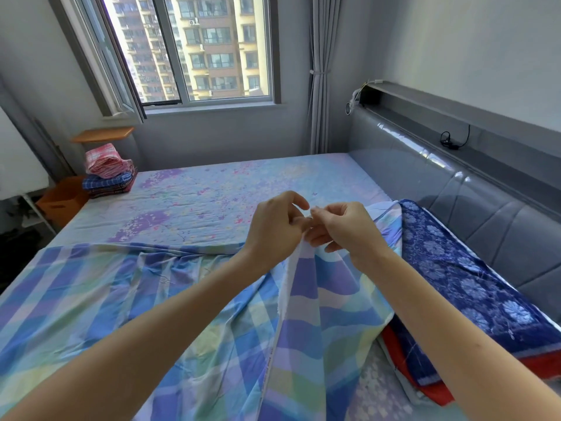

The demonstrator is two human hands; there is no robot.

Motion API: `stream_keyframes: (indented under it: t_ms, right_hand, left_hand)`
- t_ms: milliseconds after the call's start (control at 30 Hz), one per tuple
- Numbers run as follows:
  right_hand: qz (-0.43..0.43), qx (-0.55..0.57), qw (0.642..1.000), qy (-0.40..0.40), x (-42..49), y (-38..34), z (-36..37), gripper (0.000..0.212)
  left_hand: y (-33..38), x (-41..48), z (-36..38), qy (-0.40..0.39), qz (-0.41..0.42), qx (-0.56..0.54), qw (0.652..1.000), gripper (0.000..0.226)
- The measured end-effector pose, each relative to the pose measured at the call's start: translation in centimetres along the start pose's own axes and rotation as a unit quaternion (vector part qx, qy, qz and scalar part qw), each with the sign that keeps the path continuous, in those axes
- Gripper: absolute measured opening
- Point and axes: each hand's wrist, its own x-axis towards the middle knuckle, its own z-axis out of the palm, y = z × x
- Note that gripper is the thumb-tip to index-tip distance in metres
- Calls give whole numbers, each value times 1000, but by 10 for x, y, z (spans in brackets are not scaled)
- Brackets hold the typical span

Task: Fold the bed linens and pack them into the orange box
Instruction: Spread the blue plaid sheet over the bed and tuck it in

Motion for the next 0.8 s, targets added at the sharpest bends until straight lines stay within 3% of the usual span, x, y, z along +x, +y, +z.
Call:
stream_keyframes:
  t_ms: [33, 100, 133, 200, 333, 400, 533, 633, 800]
  right_hand:
    - [-62, -96, 993, 5, 4, 2, -4, 11]
    - [-156, -186, 968, -63, 10, -1, -12, 33]
    - [-168, -173, 959, -148, 13, -4, -13, 45]
    - [-138, -153, 929, -307, 18, -10, -12, 43]
    - [-118, -297, 853, -412, 41, -9, -7, 23]
    - [-116, -348, 821, -438, 55, -2, -2, 13]
    - [-159, -492, 752, -409, 83, 31, 3, 35]
    - [-174, -599, 692, -364, 106, 63, 1, 39]
    - [-225, -740, 552, -311, 146, 104, -2, 19]
  left_hand:
    - [-2, -1, -4, -12, 7, -3, 1000, 15]
    - [-4, -3, -10, -45, 29, -5, 999, 17]
    - [-3, -5, -13, -57, 39, -5, 998, 18]
    - [-2, -8, -19, -61, 47, -4, 997, 18]
    - [-1, -19, -40, -55, 32, -11, 998, 19]
    - [-2, -28, -51, -47, 17, -15, 999, 22]
    - [-5, -47, -65, -32, -15, -14, 999, 23]
    - [-10, -60, -73, -25, -44, -16, 999, 22]
    - [-8, -79, -77, -18, -76, -29, 997, 23]
